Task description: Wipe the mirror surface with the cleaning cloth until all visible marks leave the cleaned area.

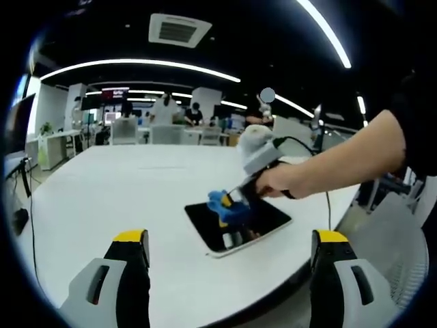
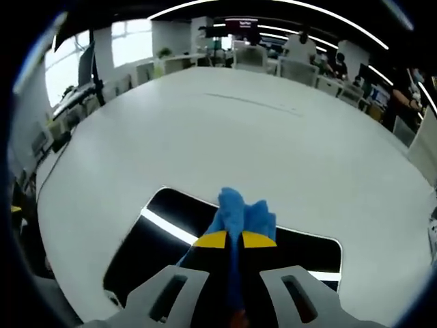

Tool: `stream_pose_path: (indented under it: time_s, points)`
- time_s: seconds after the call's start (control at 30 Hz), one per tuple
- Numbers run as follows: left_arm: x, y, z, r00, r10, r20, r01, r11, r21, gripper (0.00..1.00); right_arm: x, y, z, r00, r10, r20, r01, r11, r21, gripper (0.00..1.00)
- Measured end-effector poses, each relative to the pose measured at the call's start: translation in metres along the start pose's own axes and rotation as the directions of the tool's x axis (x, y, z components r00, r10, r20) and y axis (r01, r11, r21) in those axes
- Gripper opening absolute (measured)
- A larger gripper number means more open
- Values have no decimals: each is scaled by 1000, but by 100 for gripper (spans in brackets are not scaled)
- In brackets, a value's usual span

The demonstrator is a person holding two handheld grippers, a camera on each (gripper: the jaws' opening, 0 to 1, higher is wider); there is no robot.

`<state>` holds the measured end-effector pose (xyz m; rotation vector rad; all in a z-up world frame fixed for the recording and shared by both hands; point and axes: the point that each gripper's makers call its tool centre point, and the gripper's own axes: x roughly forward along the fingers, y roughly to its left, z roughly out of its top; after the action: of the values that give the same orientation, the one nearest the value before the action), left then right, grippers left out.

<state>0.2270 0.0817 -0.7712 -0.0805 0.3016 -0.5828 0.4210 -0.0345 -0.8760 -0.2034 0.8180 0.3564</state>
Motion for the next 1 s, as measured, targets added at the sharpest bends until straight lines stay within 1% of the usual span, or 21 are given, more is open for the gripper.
stream_pose_path:
  time_s: [0.03,0.07,0.13,0.2,0.27,0.4,0.63,0.73,0.87,1.0]
  points:
    - [0,0,0,1000,2,1,-2,1000,1,99,-5,5,2,1000,-6,23,7,999,-34,0]
    - [0,1,0,1000,3,3,-3,1000,0,99,-7,10,1,1000,-4,20,5,999,-50,1]
    - [0,0,0,1000,3,2,-3,1000,1,99,-10,21,2,1000,9,21,-8,999,-45,1]
    - [-1,0,0,1000,3,1,-3,1000,1,99,-7,24,4,1000,20,10,-20,998,-56,1]
    - [-1,0,0,1000,2,0,-2,1000,1,99,-12,31,4,1000,22,13,-21,998,-62,1]
    - [-1,0,0,1000,4,0,-4,1000,1,99,-2,35,10,999,40,2,-40,997,-69,1]
    - [-1,0,1,1000,4,3,-4,1000,1,99,1,50,13,998,60,3,-60,994,-91,1]
    - [-1,0,1,1000,4,5,-4,1000,0,99,1,57,15,997,76,3,-75,989,-123,1]
    - [0,0,1,1000,3,5,-3,1000,0,99,3,66,16,996,93,0,-92,987,-131,1]
    - [0,0,1,1000,2,6,-2,1000,-1,99,13,68,21,994,110,-10,-111,985,-129,1]
